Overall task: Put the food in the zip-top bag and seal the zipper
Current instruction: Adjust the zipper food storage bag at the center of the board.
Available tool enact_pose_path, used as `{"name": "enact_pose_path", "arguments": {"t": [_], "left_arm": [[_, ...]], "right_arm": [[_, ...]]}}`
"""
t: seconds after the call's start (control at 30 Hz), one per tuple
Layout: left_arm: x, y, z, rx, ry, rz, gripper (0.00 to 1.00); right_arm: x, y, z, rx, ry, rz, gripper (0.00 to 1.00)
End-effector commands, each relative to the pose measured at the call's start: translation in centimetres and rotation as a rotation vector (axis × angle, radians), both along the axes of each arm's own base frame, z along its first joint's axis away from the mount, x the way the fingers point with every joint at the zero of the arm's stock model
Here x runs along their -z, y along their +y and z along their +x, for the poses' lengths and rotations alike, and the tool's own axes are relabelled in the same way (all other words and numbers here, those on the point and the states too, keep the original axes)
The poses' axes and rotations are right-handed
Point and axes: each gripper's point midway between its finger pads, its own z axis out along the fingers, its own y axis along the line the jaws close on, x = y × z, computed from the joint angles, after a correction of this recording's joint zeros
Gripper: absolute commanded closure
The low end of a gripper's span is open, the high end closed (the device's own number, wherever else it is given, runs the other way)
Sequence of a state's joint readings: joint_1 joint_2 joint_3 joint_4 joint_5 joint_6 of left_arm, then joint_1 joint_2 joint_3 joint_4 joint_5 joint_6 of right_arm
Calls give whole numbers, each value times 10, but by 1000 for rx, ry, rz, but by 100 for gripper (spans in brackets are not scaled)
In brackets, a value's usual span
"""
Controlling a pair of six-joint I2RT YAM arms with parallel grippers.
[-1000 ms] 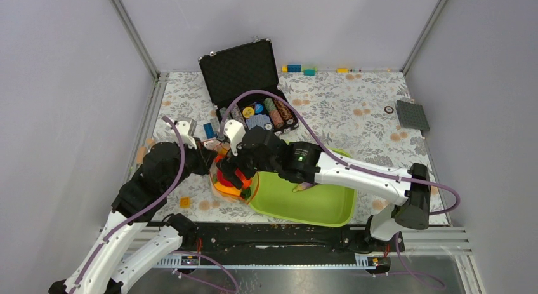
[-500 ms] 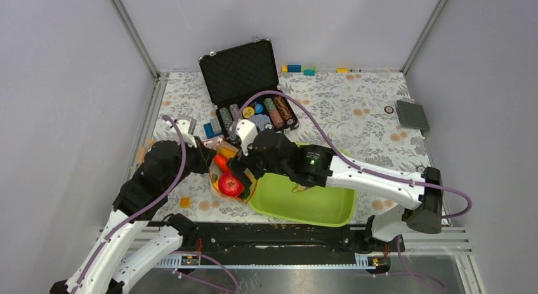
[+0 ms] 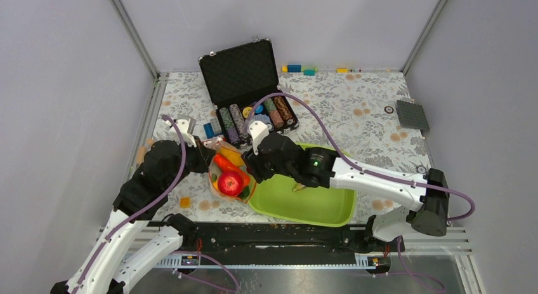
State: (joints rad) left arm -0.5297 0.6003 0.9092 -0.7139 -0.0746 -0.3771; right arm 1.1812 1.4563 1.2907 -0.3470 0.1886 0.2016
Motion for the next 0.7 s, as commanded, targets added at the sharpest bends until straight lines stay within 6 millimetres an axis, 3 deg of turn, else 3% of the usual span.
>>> {"name": "enact_pose_path", "arguments": {"t": [0.0, 0.13, 0.27, 0.33, 0.5, 0.67], "left_arm": [[-20, 1, 11, -46, -48, -46, 100], [-16, 15, 16, -142, -20, -20, 100], [-10, 52, 21, -366, 19, 42, 95], [-8, 62, 22, -419, 29, 65, 93], [-8, 51, 25, -383, 50, 47, 79], [0, 39, 23, -344, 90, 13, 60]], "right_arm": [[-2, 10, 3, 8, 48, 33, 72], [-26, 16, -7, -86, 41, 74, 100], [-53, 20, -19, -199, 72, 118, 100], [-61, 23, -25, -252, 110, 147, 100], [-73, 32, -42, -370, 247, 188, 100], [-61, 32, -27, -298, 318, 187, 100]]}}
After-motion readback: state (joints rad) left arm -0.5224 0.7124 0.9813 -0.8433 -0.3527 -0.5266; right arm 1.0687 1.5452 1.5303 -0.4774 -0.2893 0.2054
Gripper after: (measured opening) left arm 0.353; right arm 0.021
